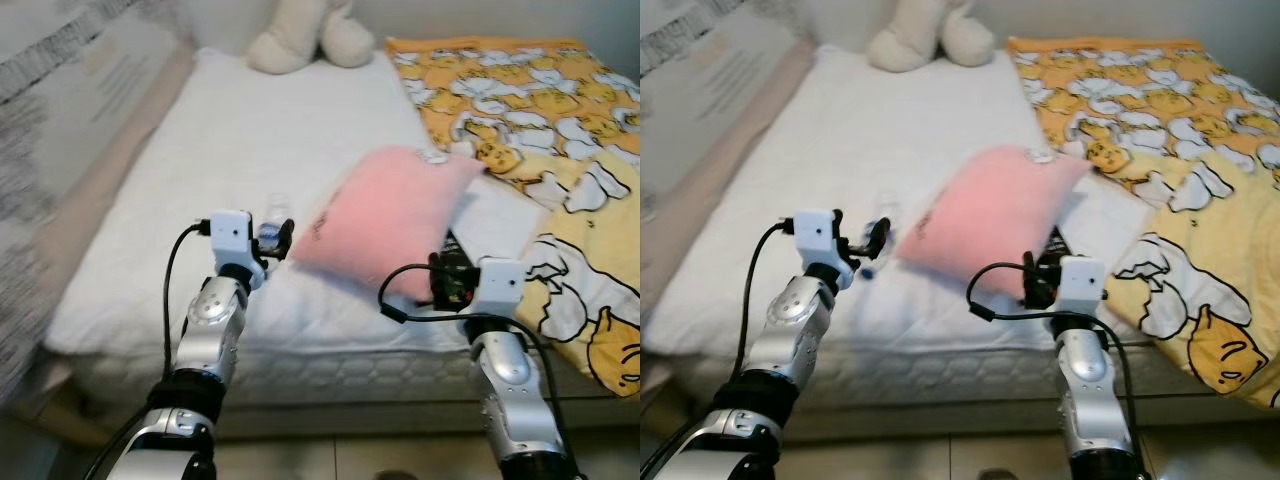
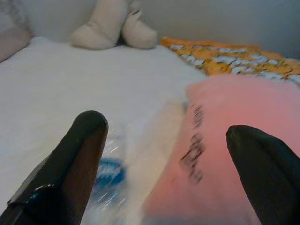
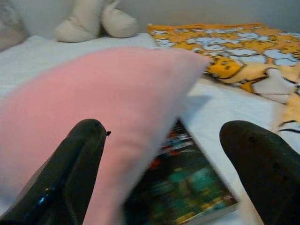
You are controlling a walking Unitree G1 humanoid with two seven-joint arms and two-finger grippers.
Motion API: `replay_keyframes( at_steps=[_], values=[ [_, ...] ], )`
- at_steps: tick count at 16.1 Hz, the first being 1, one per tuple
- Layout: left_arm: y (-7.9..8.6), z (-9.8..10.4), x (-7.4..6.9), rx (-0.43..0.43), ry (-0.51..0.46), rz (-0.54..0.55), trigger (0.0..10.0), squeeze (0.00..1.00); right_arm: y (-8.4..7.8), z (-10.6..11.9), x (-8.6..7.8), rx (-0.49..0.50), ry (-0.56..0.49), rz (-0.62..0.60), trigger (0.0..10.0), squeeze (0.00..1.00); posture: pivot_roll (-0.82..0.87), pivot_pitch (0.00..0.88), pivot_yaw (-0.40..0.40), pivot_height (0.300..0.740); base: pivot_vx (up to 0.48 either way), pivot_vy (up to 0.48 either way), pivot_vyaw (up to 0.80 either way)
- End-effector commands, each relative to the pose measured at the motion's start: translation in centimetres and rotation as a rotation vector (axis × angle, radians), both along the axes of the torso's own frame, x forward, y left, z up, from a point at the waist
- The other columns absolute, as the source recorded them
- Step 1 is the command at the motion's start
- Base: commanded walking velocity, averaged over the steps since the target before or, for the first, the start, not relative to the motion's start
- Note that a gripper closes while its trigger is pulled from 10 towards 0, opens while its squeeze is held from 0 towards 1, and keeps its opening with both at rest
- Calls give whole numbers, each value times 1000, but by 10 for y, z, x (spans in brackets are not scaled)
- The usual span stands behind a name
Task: Clean up the room
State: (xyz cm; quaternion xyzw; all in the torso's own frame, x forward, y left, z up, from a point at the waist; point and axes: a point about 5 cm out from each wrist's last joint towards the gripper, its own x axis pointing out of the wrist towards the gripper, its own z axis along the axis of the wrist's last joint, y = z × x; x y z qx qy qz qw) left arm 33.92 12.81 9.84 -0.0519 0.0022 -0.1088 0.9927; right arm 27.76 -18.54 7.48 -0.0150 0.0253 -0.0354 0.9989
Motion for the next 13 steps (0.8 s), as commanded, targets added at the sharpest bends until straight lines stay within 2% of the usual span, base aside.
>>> replay_keyframes(
  at_steps=[1, 5, 6, 8, 11, 12, 13],
  values=[
    [-5, 3, 3, 5, 4, -11, 10000, 0, -4, 4, 1, 10, -12, -13, 10000, 0, -162, 0, 33, 740, 480, 0, 0],
    [-2, 4, 7, 17, 18, 18, 10000, 0, -1, 9, -1, 16, -24, 15, 10000, 0, -164, 0, 30, 740, 480, 0, 0],
    [-4, 1, 12, 115, 49, 57, 10000, 0, -1, 10, -2, 38, -18, 31, 10000, 0, -162, 0, 26, 740, 465, 0, 0],
    [-17, 5, 23, 166, 87, 11, 10000, 0, 1, 13, -7, 41, -12, 80, 10000, 0, -161, 0, 16, 740, 0, 0, 0],
    [-20, 18, 40, 156, 140, 2, 10000, 0, -1, 19, -16, 22, 0, 145, 10000, 0, -184, 0, 14, 740, 0, 0, 0],
    [-19, 21, 44, 152, 176, 10, 10000, 0, 1, 20, -26, 26, 20, 204, 10000, 0, -211, 0, 21, 740, 0, 0, 0],
    [-19, 21, 45, 152, 186, 13, 10000, 0, 2, 21, -29, 29, 26, 217, 10000, 0, -216, 0, 23, 740, 0, 0, 0]
  ],
)
